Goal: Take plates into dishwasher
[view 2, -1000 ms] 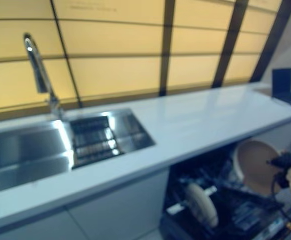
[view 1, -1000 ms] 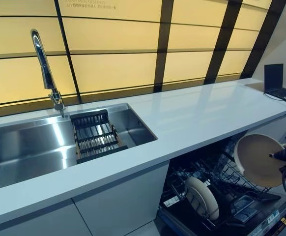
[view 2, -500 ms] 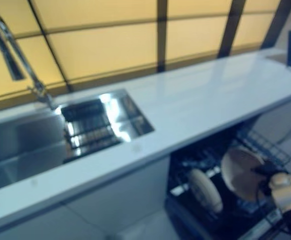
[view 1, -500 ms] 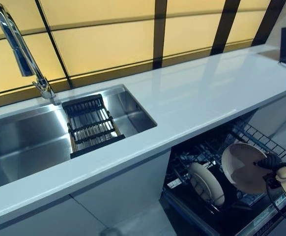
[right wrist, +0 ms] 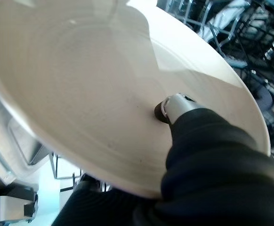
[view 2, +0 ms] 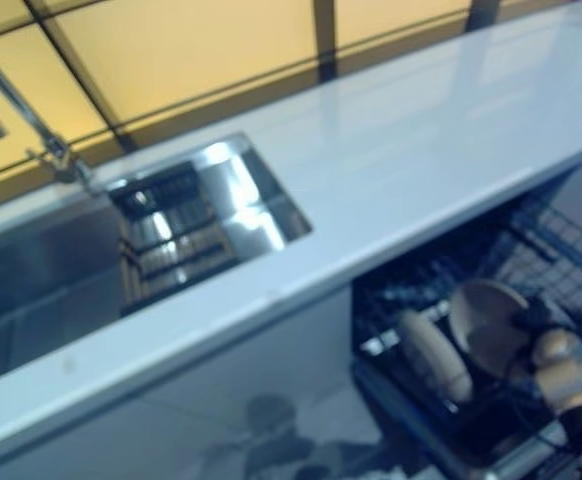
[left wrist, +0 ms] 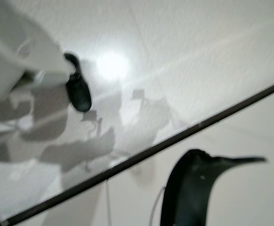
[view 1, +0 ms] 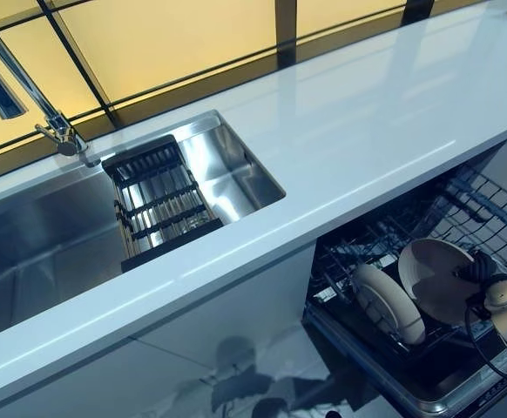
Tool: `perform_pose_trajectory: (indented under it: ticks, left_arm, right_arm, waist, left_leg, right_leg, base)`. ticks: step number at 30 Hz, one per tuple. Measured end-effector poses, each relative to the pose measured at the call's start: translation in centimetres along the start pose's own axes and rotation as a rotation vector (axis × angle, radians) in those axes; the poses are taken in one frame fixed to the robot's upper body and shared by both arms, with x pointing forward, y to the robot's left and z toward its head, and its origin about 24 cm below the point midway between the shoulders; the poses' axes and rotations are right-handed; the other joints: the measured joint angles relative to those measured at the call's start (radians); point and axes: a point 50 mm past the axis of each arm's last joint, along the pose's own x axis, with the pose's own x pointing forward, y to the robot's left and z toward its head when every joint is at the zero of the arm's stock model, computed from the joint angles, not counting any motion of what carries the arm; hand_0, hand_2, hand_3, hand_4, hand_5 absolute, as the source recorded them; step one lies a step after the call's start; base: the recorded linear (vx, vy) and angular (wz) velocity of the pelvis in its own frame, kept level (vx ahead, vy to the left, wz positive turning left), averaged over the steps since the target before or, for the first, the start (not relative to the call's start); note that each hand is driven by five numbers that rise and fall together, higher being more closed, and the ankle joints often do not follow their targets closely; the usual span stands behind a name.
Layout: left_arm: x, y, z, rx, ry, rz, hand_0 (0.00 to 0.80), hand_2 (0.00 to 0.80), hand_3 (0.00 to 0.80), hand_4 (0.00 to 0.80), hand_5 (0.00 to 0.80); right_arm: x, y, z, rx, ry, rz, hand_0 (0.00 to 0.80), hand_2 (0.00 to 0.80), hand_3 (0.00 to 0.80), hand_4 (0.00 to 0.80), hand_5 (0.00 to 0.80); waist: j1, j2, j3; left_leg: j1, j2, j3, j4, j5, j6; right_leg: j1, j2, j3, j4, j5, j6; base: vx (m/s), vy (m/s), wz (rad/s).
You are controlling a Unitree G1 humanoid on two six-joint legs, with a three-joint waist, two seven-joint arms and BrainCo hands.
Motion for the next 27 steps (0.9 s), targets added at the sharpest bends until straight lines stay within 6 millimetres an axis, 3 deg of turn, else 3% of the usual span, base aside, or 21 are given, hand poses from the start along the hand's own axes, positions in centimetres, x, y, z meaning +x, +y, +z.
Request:
perform_pose_trajectory:
  ticks: [16, 27]
  left_arm:
    - [0.1, -1.4, 0.7, 0.025, -0.028, -0.053, 0.0, 0.0, 0.0, 0.0, 0.0]
    - [0.2, -2.1, 0.6, 0.017, -0.03, -0.076, 0.0, 0.0, 0.0, 0.0, 0.0]
  right_arm:
    - [-0.1, -1.2, 1.4, -0.062, -0.055, -0.067, 0.8, 0.8, 0.8, 0.8, 0.8]
    - [0.0, -1.4, 2.3, -0.065, -0.086, -0.082, 0.8, 0.8, 0.8, 0.8, 0.8]
  waist:
    - [-0.004, 0.06, 0.043]
    - [-0.017, 0.063, 0.044]
  left_leg:
    - [-0.02, -0.012, 0.0, 0.0, 0.007, 0.007]
    - [-0.033, -0.017, 0.0, 0.0, 0.01, 0.011]
  right_leg:
    - [-0.019, -0.013, -0.002, 0.0, 0.006, 0.007]
    - [-0.031, -0.019, -0.002, 0.0, 0.01, 0.01]
  base:
    - [0.0, 0.0, 0.0]
    - [0.0, 0.0, 0.0]
